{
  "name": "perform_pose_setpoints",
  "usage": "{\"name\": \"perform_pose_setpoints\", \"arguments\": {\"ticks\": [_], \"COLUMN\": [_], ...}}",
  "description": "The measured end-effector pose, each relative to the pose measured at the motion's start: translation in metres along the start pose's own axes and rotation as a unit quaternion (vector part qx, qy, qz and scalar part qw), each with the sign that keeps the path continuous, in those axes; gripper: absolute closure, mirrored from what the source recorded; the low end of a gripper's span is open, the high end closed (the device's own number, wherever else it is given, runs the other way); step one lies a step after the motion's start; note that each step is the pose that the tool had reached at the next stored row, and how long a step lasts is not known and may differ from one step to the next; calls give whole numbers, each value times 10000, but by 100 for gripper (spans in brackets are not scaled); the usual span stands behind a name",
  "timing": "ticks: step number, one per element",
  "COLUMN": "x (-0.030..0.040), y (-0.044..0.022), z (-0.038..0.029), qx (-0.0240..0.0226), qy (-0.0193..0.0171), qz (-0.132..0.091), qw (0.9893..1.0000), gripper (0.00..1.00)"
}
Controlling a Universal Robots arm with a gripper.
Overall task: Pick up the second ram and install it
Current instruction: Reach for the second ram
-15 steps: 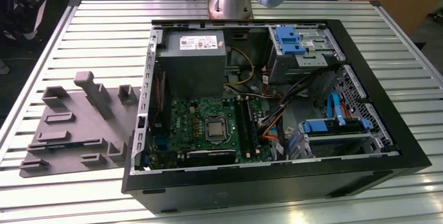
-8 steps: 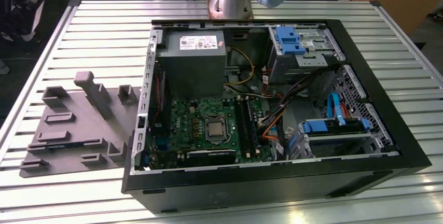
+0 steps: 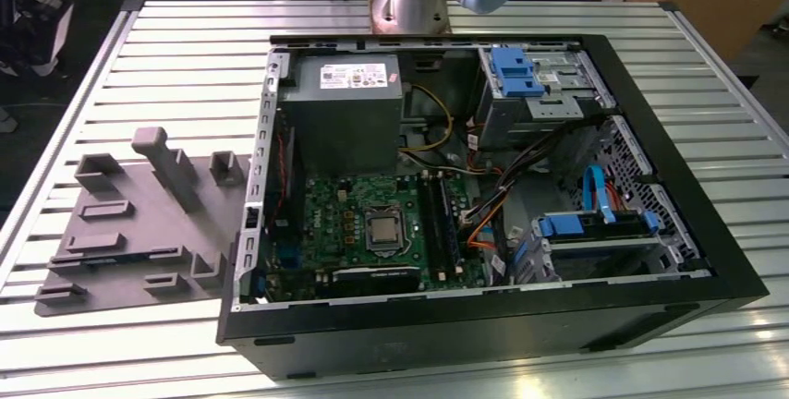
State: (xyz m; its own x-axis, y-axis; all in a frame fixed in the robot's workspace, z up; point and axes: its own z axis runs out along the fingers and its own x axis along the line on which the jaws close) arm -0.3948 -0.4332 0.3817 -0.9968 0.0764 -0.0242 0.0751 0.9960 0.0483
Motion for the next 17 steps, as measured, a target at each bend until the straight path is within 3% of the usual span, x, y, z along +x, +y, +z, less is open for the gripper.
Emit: {"name": "perform_pose_setpoints", "arguments": {"ticks": [17], "x": [87], "y": [-68], "z": [4], "qx": [-1], "qy": [0], "qz": [0], "qw": [10000], "gripper": [89]}}
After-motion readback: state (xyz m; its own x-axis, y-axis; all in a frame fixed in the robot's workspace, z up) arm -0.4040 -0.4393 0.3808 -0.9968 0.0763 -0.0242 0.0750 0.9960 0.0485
